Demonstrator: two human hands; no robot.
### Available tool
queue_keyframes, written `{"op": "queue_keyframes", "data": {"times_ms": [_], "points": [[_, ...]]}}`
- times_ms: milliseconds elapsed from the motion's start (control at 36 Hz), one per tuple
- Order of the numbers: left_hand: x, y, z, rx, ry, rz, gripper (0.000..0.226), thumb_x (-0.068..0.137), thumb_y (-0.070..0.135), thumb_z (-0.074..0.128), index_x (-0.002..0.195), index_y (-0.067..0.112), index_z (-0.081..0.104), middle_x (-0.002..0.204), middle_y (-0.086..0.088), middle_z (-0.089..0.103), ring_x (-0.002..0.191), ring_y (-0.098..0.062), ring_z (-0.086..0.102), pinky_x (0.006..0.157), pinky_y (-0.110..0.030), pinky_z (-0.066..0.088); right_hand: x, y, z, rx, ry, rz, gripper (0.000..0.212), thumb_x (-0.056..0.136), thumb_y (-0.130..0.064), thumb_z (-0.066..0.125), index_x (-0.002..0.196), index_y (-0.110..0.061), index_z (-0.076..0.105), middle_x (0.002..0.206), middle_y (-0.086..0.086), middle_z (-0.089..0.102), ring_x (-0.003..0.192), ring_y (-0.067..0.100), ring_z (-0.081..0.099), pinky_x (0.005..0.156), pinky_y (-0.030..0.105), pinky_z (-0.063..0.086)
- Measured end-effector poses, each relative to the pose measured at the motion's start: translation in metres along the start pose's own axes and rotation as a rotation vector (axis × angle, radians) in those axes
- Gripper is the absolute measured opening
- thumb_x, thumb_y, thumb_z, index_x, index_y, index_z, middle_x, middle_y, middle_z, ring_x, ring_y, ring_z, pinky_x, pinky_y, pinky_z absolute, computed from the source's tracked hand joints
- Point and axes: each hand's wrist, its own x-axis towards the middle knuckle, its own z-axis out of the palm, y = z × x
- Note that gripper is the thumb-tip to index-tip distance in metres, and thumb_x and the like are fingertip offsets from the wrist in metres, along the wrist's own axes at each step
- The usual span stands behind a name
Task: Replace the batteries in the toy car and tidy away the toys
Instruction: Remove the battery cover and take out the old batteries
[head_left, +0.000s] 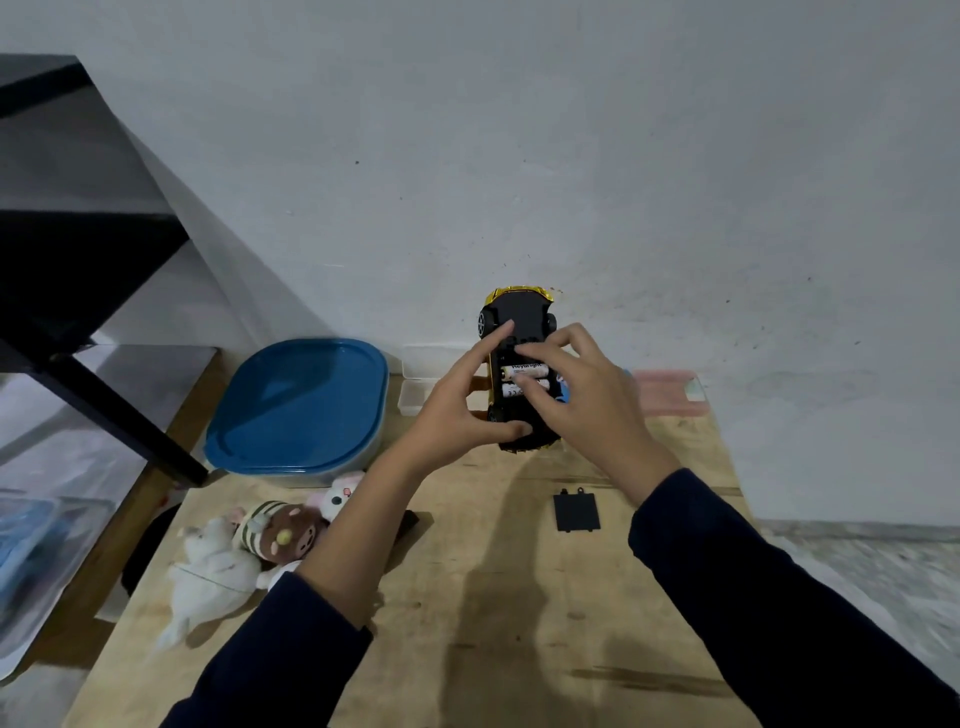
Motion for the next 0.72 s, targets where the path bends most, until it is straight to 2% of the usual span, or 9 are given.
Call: {"op": "queue_keyframes", "data": {"times_ms": [83,139,222,417,556,611,667,722], "points": [[-0.002,0.0,-0.001,-0.022,0.011,-0.005,0.096,0.07,0.008,0.082,0.142,0.045,0.03,0.141,0.023,0.039,0.131,-0.006,0.04,0.107,-0.045,0.04,0.002,0.003,0.004,-0.005,0.005,-0.046,0.022,0.086,-0.035,0.065,0.105,-0.026,0.069,0.1,-0.007,0.055,0.054,0.008,0.046,0.046,0.011,0.029],[-0.003,0.0,-0.002,-0.025,0.017,-0.004,0.095,0.069,0.01,0.082,0.141,0.047,0.031,0.142,0.019,0.04,0.131,-0.01,0.041,0.106,-0.047,0.04,0.002,0.004,0.006,0.042,0.013,-0.054,0.018,0.086,-0.035,0.064,0.099,-0.024,0.071,0.098,-0.007,0.055,0.058,0.009,0.051,0.048,0.017,0.037],[-0.004,0.0,-0.004,-0.012,0.012,-0.006,0.095,0.069,0.013,0.082,0.14,0.05,0.03,0.144,0.019,0.039,0.133,-0.012,0.04,0.107,-0.05,0.038,0.001,0.005,0.009,0.071,0.005,-0.082,0.019,0.088,-0.033,0.061,0.101,-0.022,0.07,0.098,-0.007,0.056,0.067,0.013,0.058,0.051,0.025,0.046],[-0.006,0.0,-0.006,-0.003,-0.002,-0.017,0.095,0.069,0.015,0.083,0.141,0.049,0.029,0.144,0.021,0.037,0.131,-0.015,0.043,0.106,-0.049,0.04,0.004,0.004,0.011,0.033,-0.025,-0.137,0.017,0.091,-0.026,0.059,0.103,-0.02,0.069,0.103,-0.008,0.058,0.073,0.013,0.06,0.055,0.026,0.048],[-0.009,0.002,-0.005,-0.031,0.009,-0.001,0.095,0.07,0.01,0.082,0.14,0.048,0.03,0.143,0.021,0.038,0.129,-0.012,0.044,0.105,-0.043,0.042,0.003,0.002,0.013,0.195,0.008,-0.065,0.016,0.092,-0.028,0.057,0.102,-0.022,0.068,0.105,-0.015,0.053,0.081,0.008,0.058,0.062,0.025,0.049],[-0.009,0.002,-0.005,-0.055,0.014,0.003,0.095,0.071,0.008,0.081,0.14,0.048,0.03,0.141,0.021,0.038,0.125,-0.013,0.047,0.101,-0.039,0.047,0.004,0.0,0.012,0.279,0.021,-0.004,0.017,0.092,-0.029,0.056,0.102,-0.022,0.067,0.104,-0.018,0.05,0.087,0.004,0.056,0.068,0.022,0.048],[-0.01,0.0,-0.007,-0.086,0.022,0.0,0.095,0.071,0.006,0.081,0.139,0.049,0.031,0.142,0.016,0.038,0.12,-0.016,0.051,0.093,-0.032,0.052,0.008,-0.004,0.007,0.373,0.045,0.067,0.016,0.093,-0.028,0.055,0.101,-0.019,0.066,0.104,-0.015,0.052,0.091,-0.003,0.054,0.075,0.012,0.044],[-0.011,0.0,-0.008,-0.114,0.028,-0.012,0.095,0.071,0.005,0.08,0.138,0.051,0.031,0.142,0.012,0.036,0.117,-0.016,0.052,0.085,-0.028,0.055,0.011,-0.007,0.0,0.502,0.062,0.196,0.016,0.094,-0.027,0.053,0.102,-0.016,0.063,0.101,-0.013,0.058,0.091,-0.012,0.051,0.074,0.001,0.038]]}}
